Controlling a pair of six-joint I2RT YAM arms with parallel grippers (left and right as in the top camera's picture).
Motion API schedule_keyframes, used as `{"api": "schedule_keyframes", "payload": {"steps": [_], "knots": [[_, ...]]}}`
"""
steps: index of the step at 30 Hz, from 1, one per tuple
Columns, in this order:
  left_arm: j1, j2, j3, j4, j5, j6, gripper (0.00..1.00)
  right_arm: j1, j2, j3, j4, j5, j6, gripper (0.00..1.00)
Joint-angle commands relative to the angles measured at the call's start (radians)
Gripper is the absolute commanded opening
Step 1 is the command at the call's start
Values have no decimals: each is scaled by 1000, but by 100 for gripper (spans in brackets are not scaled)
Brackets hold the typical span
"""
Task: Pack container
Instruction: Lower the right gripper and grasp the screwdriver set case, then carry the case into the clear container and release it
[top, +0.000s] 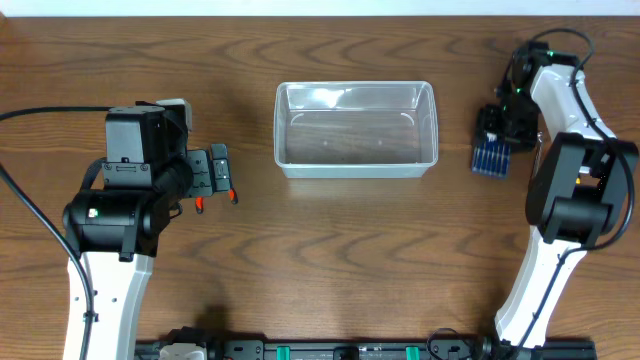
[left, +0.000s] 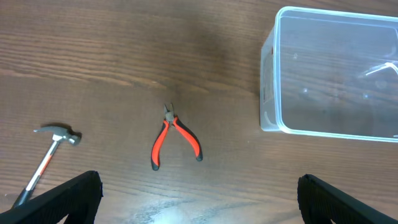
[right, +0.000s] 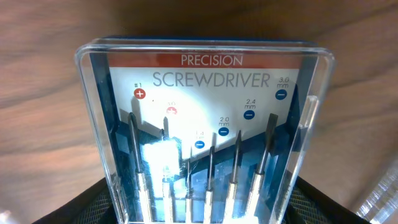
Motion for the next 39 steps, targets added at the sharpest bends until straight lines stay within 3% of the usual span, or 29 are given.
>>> {"api": "schedule_keyframes", "payload": {"steps": [1, 5, 10, 16, 23, 39], "knots": [[-2, 2, 19, -7, -12, 14, 98, 63, -177, 103, 1, -11, -45, 1], [-2, 2, 19, -11, -12, 19, 98, 153, -288, 162, 26, 26, -141, 1], [-2, 2, 19, -11, -12, 26, 98, 319, -347, 180, 31, 22, -425, 1], [-2, 2, 19, -10, -12, 37, 98, 505, -304, 154, 21, 18, -708, 1], [-2, 2, 19, -10, -12, 37, 98, 574, -175, 154, 44, -54, -942, 1], [-2, 2, 19, -16, -12, 37, 99, 576, 114, 154, 77, -95, -986, 1]]}}
